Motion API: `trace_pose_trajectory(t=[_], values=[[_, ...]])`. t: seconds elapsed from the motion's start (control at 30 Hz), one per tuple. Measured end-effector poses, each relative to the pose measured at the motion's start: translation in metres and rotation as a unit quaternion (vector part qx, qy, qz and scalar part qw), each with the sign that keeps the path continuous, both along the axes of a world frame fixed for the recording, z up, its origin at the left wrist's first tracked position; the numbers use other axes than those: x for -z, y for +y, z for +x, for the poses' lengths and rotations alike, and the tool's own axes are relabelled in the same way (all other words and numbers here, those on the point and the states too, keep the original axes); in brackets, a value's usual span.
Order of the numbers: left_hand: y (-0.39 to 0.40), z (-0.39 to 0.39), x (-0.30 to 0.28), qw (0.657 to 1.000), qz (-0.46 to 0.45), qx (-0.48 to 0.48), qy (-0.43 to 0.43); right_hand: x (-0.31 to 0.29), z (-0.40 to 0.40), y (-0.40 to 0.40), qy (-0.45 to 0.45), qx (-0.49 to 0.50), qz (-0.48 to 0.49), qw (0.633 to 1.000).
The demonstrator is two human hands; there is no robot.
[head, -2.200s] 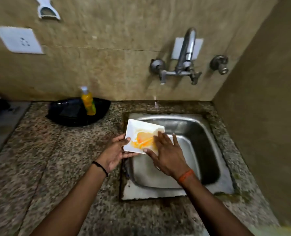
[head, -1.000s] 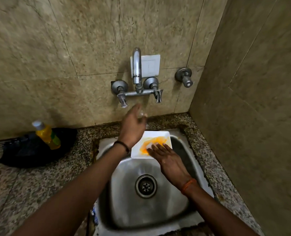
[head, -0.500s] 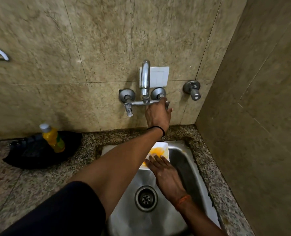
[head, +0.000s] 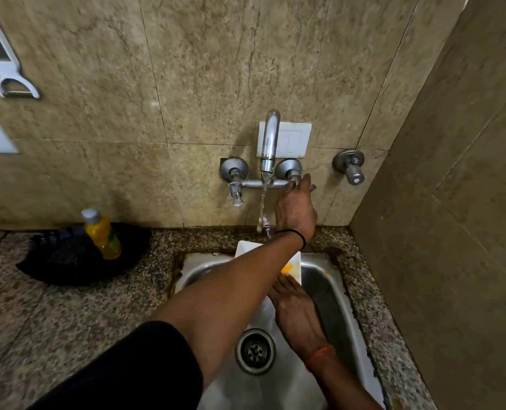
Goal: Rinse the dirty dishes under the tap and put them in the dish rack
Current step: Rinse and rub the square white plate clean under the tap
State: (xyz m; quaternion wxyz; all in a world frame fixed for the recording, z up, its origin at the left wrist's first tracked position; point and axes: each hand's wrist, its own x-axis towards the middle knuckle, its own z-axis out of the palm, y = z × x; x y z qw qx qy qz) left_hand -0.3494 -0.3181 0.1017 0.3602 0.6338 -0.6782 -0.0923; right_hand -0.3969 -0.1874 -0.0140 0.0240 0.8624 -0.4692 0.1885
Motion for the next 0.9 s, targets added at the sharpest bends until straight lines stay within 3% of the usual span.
trace_pose_trajectory(t=[0.07,0.23,0.4,0.47,0.5,0.57,0.6,0.67,0.8,0.9], values=[[0.02,0.004,0.009,0.998,-0.003,0.044,0.044,-0.002,0.0,0.002,-0.031,-0.001,-0.017,0.999],[0.109,0.037,0.057,0.991,-0.03,0.122,0.042,0.004,-0.004,0.002,-0.1,0.013,-0.046,0.994],[0.141,0.1,0.101,0.992,-0.038,-0.035,0.116,-0.002,-0.013,-0.002,0.032,0.023,0.015,0.999],[0.134,0.121,0.113,0.979,0.052,-0.084,0.178,-0.006,-0.014,-0.003,0.047,0.035,0.03,0.998],[0.129,0.129,0.113,0.955,0.128,-0.079,0.254,-0.006,-0.013,-0.004,0.053,0.04,0.038,0.997],[0.12,0.134,0.105,0.858,0.269,-0.03,0.436,-0.01,-0.012,-0.006,0.062,0.037,0.041,0.997],[0.116,0.134,0.099,0.806,0.313,-0.01,0.503,-0.012,-0.01,-0.006,0.068,0.033,0.042,0.996],[0.111,0.136,0.09,0.752,0.341,0.005,0.564,-0.013,-0.006,-0.007,0.077,0.026,0.026,0.996],[0.104,0.133,0.094,0.732,0.351,0.006,0.584,-0.018,0.003,-0.005,0.098,0.025,0.06,0.993],[0.108,0.121,0.098,0.729,0.367,0.007,0.578,-0.023,0.018,-0.004,0.127,0.012,0.197,0.972]])
